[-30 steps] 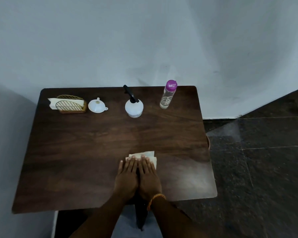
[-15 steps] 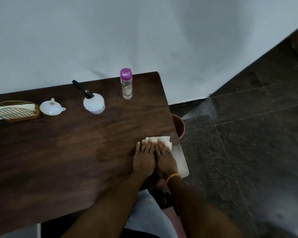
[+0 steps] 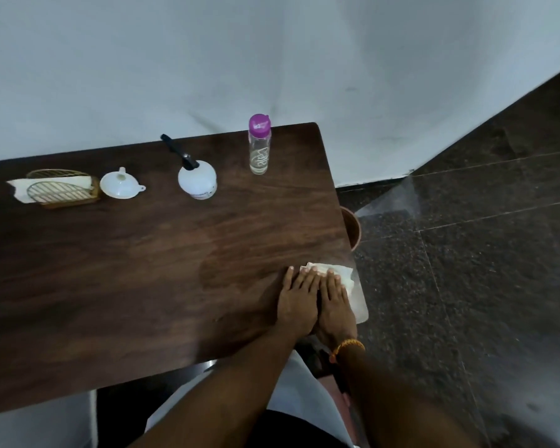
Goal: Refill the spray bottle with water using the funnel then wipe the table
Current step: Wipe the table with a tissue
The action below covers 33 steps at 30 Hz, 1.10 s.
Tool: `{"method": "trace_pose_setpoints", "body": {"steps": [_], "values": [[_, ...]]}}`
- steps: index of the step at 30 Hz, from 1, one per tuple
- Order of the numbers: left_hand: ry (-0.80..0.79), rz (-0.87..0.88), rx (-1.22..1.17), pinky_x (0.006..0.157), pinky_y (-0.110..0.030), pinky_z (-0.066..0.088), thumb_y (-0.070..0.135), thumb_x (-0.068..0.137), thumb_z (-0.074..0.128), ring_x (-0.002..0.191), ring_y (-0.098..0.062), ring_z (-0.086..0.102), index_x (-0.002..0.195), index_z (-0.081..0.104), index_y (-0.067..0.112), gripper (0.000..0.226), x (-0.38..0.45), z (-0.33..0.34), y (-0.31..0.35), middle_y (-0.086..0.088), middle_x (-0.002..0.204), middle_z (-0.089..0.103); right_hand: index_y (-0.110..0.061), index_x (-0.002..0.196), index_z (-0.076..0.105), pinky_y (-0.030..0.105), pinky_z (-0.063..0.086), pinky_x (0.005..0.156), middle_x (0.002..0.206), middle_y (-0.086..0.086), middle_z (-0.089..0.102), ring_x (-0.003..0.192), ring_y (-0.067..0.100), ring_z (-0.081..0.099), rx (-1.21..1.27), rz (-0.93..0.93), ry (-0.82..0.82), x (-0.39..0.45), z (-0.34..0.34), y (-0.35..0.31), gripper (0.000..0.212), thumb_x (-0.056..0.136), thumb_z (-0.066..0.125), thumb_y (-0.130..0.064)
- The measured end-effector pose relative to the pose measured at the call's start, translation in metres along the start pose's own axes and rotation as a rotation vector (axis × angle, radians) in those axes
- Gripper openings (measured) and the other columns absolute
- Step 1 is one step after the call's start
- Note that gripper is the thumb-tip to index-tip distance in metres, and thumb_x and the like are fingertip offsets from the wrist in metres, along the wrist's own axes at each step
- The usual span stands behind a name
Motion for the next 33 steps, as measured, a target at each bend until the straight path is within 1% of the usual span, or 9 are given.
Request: {"method": "trace_pose_setpoints", "body": {"steps": [3,7,11,15,18,21,24,28,33], "values": [[0.024,-0.068,-0.024,0.128,-0.057,-0.006,0.038,0.101,0.03,0.161,-0.022,0.007,0.164,0.022,0.015,0.068,-0.027,0.004,-0.04,-0.004,0.172,0.02,-0.007,0.163,-0.006,0.05,0.007,0.131,0.17,0.016,-0.014,0.158,0.033,-0.013,-0.037,-0.044,-0.013,0.01,0.013,-0.038,0.093,0.1,0.035,-0.061],[0.003,-0.155,0.01,0.126,-0.059,-0.007,0.042,0.103,0.03,0.161,-0.021,0.0,0.165,0.013,0.016,0.07,-0.064,0.003,-0.101,-0.002,0.173,0.01,-0.011,0.164,-0.003,0.045,0.0,0.131,0.171,0.014,-0.011,0.159,0.031,-0.012,0.014,-0.143,-0.022,0.026,0.027,-0.104,0.087,0.101,0.037,-0.057],[-0.005,-0.226,0.013,0.126,-0.059,-0.003,0.045,0.102,0.029,0.161,-0.022,0.002,0.165,0.016,0.015,0.071,-0.106,0.01,-0.154,-0.003,0.173,0.014,-0.012,0.165,0.0,0.044,0.001,0.131,0.171,0.012,-0.012,0.159,0.028,-0.013,0.003,-0.238,-0.026,0.03,0.042,-0.164,0.078,0.106,0.035,-0.049],[-0.044,-0.252,0.017,0.126,-0.059,-0.006,0.05,0.095,0.011,0.161,-0.023,-0.003,0.165,0.012,0.015,0.078,-0.138,0.027,-0.168,-0.005,0.174,0.008,-0.013,0.165,0.0,0.04,-0.005,0.13,0.171,0.009,-0.012,0.159,0.025,-0.013,-0.008,-0.307,-0.05,0.01,0.053,-0.188,0.074,0.108,0.032,-0.048],[-0.084,-0.242,0.006,0.126,-0.057,-0.01,0.052,0.088,-0.003,0.161,-0.029,-0.009,0.164,0.003,0.013,0.086,-0.156,0.039,-0.151,-0.009,0.172,-0.003,-0.015,0.165,0.002,0.041,-0.003,0.131,0.172,0.007,-0.011,0.159,0.023,-0.014,-0.029,-0.322,-0.06,-0.012,0.066,-0.182,0.073,0.108,0.031,-0.05],[-0.092,-0.224,0.007,0.127,-0.056,-0.01,0.046,0.1,0.012,0.16,-0.031,-0.008,0.165,0.004,0.01,0.074,-0.162,0.045,-0.133,-0.013,0.173,-0.001,-0.016,0.165,0.001,0.042,0.001,0.131,0.172,0.006,-0.011,0.159,0.022,-0.013,-0.024,-0.279,-0.071,-0.031,0.076,-0.167,0.073,0.107,0.028,-0.051],[-0.087,-0.19,-0.005,0.128,-0.056,-0.008,0.043,0.098,0.008,0.161,-0.032,-0.007,0.165,0.003,0.011,0.074,-0.154,0.039,-0.117,-0.012,0.173,-0.001,-0.014,0.164,0.004,0.044,0.009,0.131,0.172,0.007,-0.003,0.16,0.022,-0.006,-0.013,-0.263,-0.026,-0.038,0.07,-0.152,0.071,0.105,0.028,-0.046],[-0.081,-0.127,-0.012,0.127,-0.057,-0.007,0.046,0.103,0.031,0.161,-0.031,-0.005,0.166,0.004,0.014,0.075,-0.117,0.024,-0.098,-0.008,0.174,-0.001,-0.011,0.165,0.01,0.045,0.012,0.131,0.172,0.01,0.003,0.16,0.025,0.001,-0.007,-0.19,-0.015,-0.021,0.052,-0.119,0.071,0.105,0.031,-0.044],[-0.087,-0.08,-0.004,0.128,-0.056,-0.007,0.041,0.102,0.024,0.161,-0.027,0.005,0.165,0.012,0.016,0.07,-0.06,0.004,-0.06,-0.006,0.174,0.01,-0.008,0.164,0.008,0.044,0.008,0.131,0.172,0.013,0.001,0.16,0.026,0.001,0.004,-0.092,-0.023,-0.007,0.026,-0.064,0.08,0.096,0.011,-0.05]]}}
Point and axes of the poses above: each hand's wrist, its own x-axis towards the middle knuckle, its own z-axis out of the palm, y = z × x, the point moved 1 cm from there along x, towards the middle knuckle
